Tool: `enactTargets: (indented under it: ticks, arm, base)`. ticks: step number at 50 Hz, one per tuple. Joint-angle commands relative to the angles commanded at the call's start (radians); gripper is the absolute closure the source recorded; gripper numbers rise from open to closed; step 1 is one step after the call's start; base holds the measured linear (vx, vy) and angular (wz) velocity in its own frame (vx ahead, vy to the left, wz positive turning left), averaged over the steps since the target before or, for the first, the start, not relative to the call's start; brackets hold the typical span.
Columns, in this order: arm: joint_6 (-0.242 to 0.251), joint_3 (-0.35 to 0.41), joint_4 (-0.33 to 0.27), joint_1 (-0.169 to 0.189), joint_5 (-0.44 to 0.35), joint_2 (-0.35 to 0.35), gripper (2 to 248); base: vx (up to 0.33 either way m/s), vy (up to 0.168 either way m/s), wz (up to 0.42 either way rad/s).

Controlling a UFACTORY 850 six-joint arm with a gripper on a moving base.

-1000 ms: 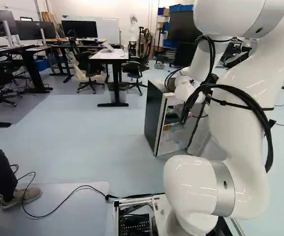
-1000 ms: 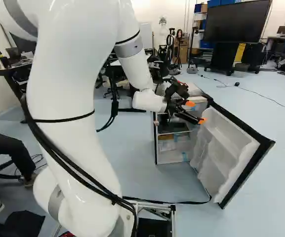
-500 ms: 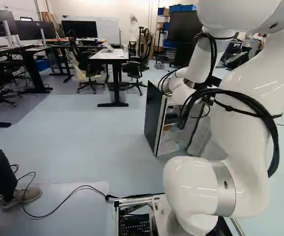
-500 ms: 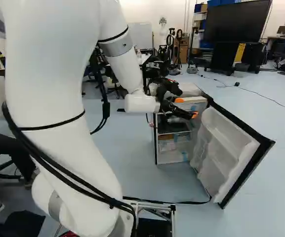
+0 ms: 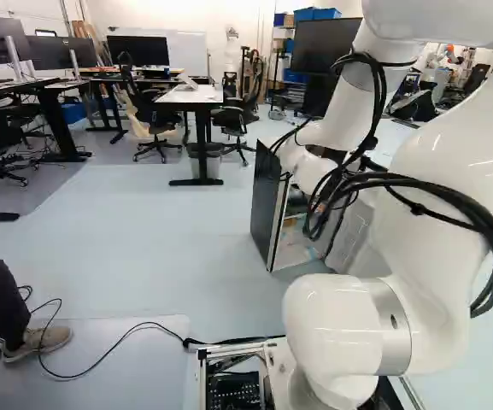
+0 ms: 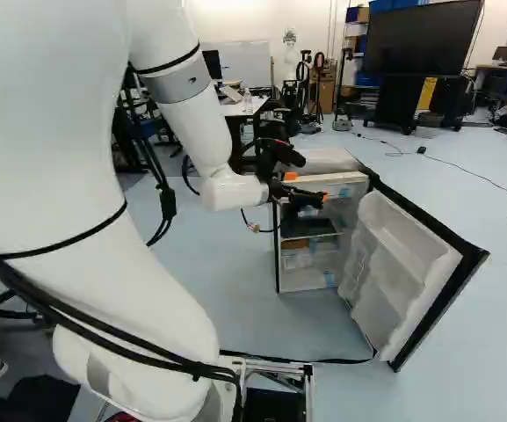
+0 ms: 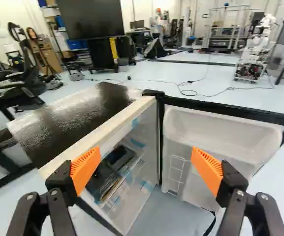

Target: Open the fridge door

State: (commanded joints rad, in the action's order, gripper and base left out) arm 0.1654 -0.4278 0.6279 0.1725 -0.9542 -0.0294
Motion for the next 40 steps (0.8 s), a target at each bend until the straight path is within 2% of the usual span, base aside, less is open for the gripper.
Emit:
enactTargets:
  ticks: [25, 40]
  arm:
    - [-0.070, 0.144, -0.265, -0.073, 0.034, 0.130, 3]
    - [-0.102, 0.209, -0.386, -0.106, 0.050, 0.190, 3]
  base:
    - [0.000, 0.000, 0.000]
    - [0.000, 0.000, 0.000]
